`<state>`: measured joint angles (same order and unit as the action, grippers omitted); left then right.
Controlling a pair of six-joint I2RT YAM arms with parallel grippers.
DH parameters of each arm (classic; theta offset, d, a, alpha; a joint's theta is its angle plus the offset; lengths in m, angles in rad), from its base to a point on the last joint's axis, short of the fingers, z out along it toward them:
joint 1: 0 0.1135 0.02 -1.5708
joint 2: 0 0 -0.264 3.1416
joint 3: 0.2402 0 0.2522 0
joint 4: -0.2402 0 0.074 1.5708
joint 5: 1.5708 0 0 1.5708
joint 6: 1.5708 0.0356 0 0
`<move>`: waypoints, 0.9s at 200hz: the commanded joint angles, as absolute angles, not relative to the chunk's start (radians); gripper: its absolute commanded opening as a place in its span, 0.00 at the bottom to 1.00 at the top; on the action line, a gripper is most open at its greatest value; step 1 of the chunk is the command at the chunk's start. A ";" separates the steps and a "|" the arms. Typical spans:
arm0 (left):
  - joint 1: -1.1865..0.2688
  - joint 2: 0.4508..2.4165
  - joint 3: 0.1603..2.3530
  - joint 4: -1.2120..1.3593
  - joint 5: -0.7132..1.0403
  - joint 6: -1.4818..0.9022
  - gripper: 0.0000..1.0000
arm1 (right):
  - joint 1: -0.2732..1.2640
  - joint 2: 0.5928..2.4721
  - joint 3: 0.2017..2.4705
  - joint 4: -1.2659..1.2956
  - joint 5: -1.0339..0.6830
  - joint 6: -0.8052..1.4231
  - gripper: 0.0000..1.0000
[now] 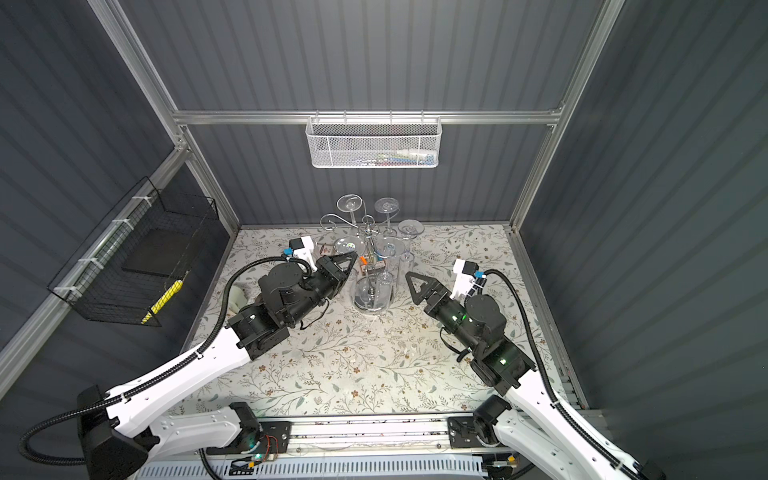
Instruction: Take the wine glass off the wine glass rack
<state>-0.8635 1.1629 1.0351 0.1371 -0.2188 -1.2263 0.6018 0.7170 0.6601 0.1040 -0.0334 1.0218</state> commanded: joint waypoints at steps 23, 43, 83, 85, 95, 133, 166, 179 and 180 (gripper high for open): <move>-0.867 1.138 1.020 0.172 -0.234 -1.235 0.12 | 0.598 0.712 0.654 0.116 -0.026 1.029 0.92; -0.866 1.138 1.019 0.170 -0.232 -1.230 0.11 | 0.597 0.713 0.657 0.115 -0.028 1.030 0.92; -0.867 1.118 1.003 0.184 -0.240 -1.231 0.00 | 0.597 0.713 0.671 0.098 -0.022 1.022 0.92; -0.867 1.116 1.001 0.184 -0.240 -1.231 0.00 | 0.598 0.713 0.671 0.098 -0.022 1.022 0.92; -0.867 1.111 0.996 0.186 -0.243 -1.233 0.00 | 0.597 0.713 0.670 0.096 -0.019 1.024 0.92; -0.867 1.091 0.988 0.206 -0.248 -1.241 0.00 | 0.597 0.703 0.673 0.091 -0.005 1.025 0.92; -0.867 1.083 0.966 0.284 -0.249 -1.264 0.00 | 0.596 0.699 0.690 0.066 -0.006 1.005 0.92; -0.867 1.077 0.972 0.282 -0.251 -1.258 0.00 | 0.594 0.702 0.698 0.057 -0.008 0.999 0.92; -0.867 1.078 0.971 0.282 -0.251 -1.258 0.00 | 0.594 0.702 0.699 0.057 -0.009 1.000 0.92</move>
